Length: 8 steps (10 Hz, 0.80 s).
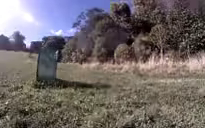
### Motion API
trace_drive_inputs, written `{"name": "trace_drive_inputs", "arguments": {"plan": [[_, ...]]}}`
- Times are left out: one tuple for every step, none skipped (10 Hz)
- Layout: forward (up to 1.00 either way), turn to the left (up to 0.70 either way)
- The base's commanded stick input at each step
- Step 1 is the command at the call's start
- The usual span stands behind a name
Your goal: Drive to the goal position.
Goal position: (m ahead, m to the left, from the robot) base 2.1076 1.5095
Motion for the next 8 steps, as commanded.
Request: {"name": "trace_drive_inputs", "arguments": {"plan": [[0.50,0.00],[0.50,0.00],[0.50,0.00],[0.50,0.00],[0.50,0.00],[0.50,0.00],[0.50,0.00],[0.50,0.00]]}}
